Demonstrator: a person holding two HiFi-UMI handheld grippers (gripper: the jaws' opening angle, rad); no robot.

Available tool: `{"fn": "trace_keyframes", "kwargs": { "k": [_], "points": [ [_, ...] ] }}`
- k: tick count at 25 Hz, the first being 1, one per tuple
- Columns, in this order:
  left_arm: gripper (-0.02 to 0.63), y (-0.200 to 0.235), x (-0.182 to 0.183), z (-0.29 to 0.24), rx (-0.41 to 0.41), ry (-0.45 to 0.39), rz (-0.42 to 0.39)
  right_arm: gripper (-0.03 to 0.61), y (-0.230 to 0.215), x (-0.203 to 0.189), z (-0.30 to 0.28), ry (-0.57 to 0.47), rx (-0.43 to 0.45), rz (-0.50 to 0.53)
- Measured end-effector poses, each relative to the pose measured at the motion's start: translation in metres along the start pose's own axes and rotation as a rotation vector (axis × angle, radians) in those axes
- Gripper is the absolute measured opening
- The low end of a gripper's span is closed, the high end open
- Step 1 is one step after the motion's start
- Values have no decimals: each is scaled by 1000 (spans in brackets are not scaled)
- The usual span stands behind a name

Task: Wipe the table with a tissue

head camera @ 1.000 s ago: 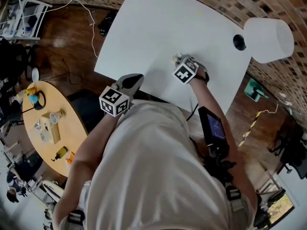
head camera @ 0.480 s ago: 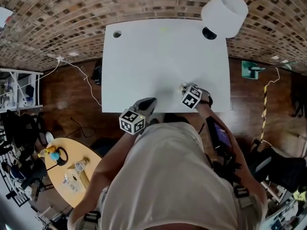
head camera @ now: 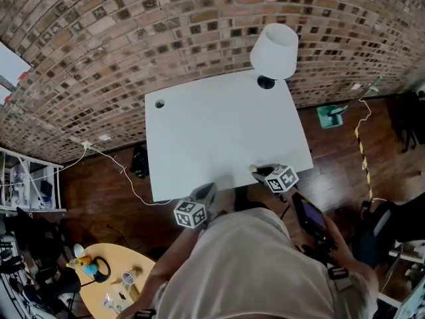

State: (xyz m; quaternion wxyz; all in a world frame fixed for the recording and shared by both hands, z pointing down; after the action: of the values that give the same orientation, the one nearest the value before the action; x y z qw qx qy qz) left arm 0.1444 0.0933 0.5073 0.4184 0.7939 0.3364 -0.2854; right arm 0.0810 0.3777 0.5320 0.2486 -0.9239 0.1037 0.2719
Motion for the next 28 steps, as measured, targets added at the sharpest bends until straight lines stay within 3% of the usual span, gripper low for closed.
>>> {"fn": "trace_keyframes", "kwargs": {
  "k": [2, 4, 8, 17, 28],
  "points": [
    [5, -1, 10, 4, -3, -29, -22, 71, 17, 17, 11, -149, 60, -31],
    [5, -4, 20, 9, 0, -61, -41, 71, 34, 34, 22, -262, 85, 8],
    [5, -12, 35, 27, 13, -120, -84, 71, 65, 49, 41, -387, 96, 99],
    [5, -20, 40, 56, 43, -197, -145, 71, 112, 34, 42, -349, -17, 328],
    [5, -25, 29, 71, 35, -223, -169, 71, 121, 30, 43, -400, -62, 284]
  ]
}}
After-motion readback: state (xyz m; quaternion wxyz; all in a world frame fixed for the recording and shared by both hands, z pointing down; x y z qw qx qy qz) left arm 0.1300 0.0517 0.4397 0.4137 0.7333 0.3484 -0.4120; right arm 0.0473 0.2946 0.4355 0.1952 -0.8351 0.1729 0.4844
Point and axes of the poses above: the fingertips, and each gripper's own axes: z backward along the fingers, y to its left, x out of its top, the point moved 9 cm from there along z, backward along the fingers, and after that the axes turned 6 degrees about y, right-handed, at the moved point
